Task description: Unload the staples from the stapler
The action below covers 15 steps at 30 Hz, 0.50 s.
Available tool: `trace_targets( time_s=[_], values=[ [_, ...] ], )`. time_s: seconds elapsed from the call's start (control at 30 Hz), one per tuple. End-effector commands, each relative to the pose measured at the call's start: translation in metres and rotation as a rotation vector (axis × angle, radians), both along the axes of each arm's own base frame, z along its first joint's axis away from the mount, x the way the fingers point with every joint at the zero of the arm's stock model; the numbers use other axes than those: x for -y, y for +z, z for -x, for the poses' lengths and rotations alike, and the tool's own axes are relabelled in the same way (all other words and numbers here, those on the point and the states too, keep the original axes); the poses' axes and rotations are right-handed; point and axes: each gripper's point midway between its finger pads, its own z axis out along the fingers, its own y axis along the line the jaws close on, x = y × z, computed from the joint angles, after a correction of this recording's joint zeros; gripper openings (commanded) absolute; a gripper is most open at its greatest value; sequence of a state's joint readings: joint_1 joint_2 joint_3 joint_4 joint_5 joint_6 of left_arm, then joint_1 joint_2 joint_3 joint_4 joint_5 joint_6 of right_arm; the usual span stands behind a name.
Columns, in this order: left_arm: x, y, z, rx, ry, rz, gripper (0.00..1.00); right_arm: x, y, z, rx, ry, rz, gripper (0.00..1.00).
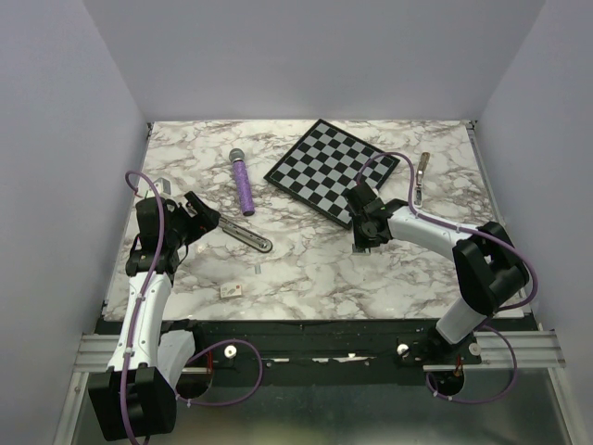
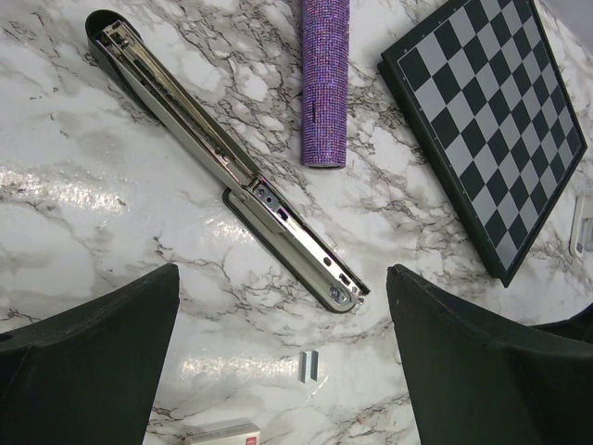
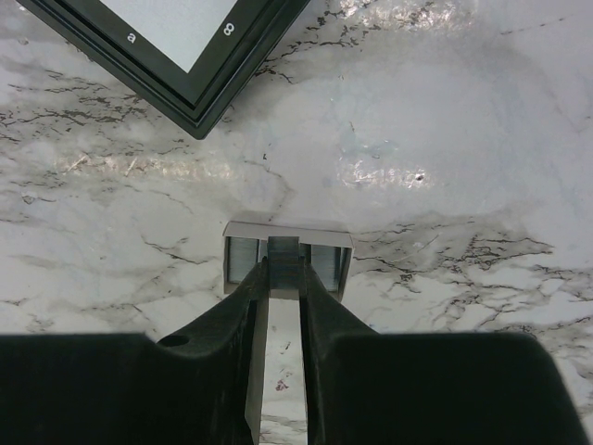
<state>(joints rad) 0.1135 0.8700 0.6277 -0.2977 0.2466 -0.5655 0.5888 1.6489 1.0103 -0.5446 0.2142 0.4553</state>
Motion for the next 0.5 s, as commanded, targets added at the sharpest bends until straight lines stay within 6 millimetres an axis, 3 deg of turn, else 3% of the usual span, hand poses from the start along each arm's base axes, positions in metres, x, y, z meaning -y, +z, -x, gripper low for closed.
trace_targets(
  time_s=[0.0,0.47],
  values=[
    [0.0019,-0.0035,0.0012,-0.008,-0.011,0.001,0.99,0.0035,0.0001,0.0069,-0.004,-0.013,0.006,0.25],
    [0.0019,-0.0035,0.0018,-0.008,-0.01,0.003,0.99,0.0037,-0.0011,0.006,0.002,-0.019,0.021,0.26]
  ],
)
